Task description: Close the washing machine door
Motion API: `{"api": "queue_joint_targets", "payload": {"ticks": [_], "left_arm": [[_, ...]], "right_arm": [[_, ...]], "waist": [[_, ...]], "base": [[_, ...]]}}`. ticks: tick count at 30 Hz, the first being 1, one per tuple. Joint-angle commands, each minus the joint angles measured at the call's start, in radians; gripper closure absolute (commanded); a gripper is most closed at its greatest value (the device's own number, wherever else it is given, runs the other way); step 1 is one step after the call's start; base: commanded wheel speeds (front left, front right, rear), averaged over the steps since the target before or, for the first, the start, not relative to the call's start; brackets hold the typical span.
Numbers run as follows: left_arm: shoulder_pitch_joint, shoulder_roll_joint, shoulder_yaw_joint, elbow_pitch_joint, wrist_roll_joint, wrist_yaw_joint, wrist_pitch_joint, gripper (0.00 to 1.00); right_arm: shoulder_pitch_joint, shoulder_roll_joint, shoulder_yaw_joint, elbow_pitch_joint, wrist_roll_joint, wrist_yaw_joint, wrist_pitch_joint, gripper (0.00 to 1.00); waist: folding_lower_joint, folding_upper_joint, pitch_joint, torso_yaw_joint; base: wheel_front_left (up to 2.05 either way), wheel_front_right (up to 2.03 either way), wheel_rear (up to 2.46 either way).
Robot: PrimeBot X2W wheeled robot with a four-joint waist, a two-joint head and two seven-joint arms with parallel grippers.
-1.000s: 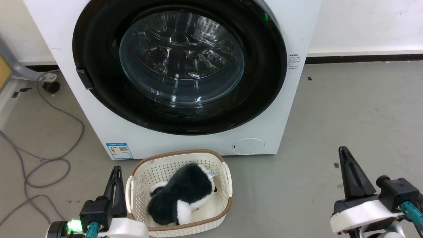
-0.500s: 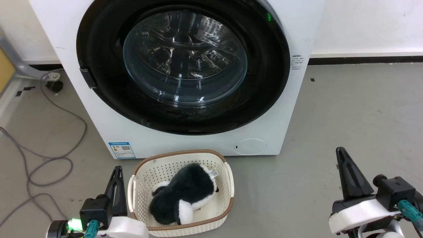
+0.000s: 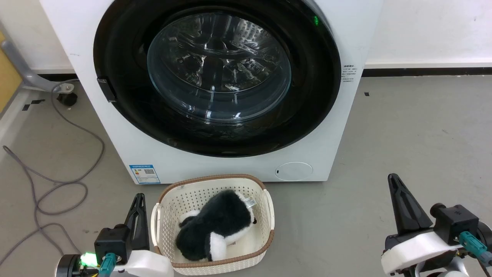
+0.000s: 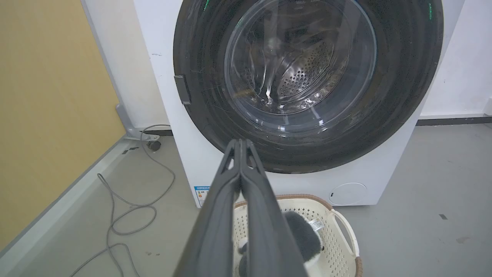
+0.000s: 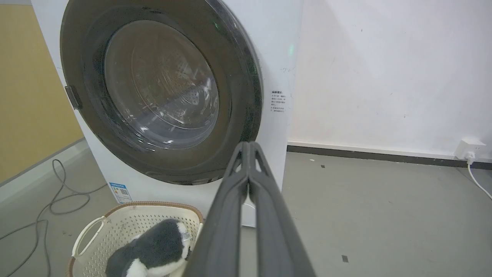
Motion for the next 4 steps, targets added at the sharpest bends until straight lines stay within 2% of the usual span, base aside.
{"api": "queue_joint_targets", "payload": {"ticks": [1,4], "left_arm": [[-0.015,-0.003,0.003,-0.004,0.003,-0.004,0.003,1.0],[-0.016,-0.003,0.004,-0.005,0.003,-0.008,0.009,1.0]], "right_arm": [[0.017,0.002,0.002,-0.009,-0.011,0.0,0.004,1.0],[0.018,0.002,0.003,-0.01,-0.013,-0.001,0.01,1.0]], "waist": [[0.0001,-0.0001,0.0,0.001],[0.0001,-0.0001,0.0,0.003]], "base": [[0.0,0.0,0.0],[0.0,0.0,0.0]]}}
